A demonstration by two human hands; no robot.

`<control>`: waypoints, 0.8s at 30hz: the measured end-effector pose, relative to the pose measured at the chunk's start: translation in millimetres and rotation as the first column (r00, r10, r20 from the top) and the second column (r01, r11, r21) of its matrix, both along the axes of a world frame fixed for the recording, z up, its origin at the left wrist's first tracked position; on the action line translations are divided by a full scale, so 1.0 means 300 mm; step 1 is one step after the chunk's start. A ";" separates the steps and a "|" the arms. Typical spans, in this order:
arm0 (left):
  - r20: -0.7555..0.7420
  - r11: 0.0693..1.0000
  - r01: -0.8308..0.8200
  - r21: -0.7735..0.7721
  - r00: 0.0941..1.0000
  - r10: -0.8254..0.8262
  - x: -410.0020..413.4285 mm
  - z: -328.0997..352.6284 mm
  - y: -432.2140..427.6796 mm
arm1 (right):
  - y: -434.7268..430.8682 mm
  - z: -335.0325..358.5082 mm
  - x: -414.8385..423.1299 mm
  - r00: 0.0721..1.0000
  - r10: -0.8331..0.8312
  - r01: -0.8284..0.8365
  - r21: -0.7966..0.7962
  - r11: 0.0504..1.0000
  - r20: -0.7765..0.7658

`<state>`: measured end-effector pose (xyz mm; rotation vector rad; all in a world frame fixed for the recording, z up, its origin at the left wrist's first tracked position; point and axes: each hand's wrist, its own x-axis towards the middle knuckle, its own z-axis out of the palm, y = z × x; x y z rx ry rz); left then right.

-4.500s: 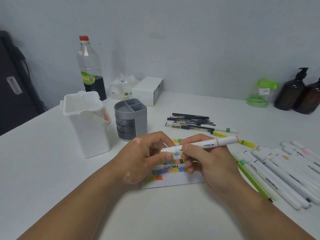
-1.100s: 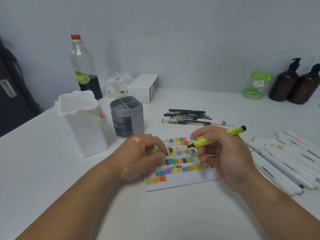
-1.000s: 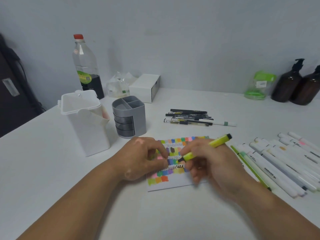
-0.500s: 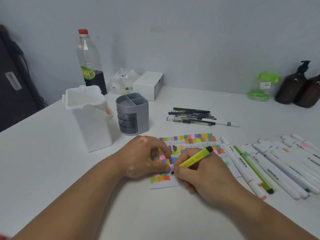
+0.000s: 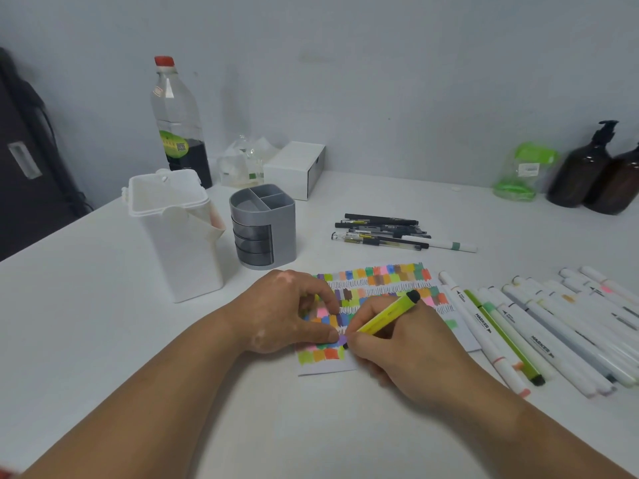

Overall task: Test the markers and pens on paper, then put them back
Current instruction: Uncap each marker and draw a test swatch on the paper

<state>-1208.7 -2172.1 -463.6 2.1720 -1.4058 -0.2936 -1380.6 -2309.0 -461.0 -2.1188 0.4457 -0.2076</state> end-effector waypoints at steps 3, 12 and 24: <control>0.003 1.000 0.002 0.001 1.000 -0.002 0.001 -0.001 0.000 | 0.001 0.005 0.000 1.000 -0.004 0.004 -0.015 1.000 -0.008; 0.009 1.000 -0.004 0.019 1.000 0.004 0.003 -0.002 -0.002 | 0.005 0.022 0.001 0.999 -0.020 0.017 -0.080 0.997 -0.033; -0.036 0.997 -0.044 -0.063 0.998 0.042 0.016 -0.012 -0.003 | -0.035 0.030 0.007 0.953 -0.268 0.210 0.329 0.921 0.144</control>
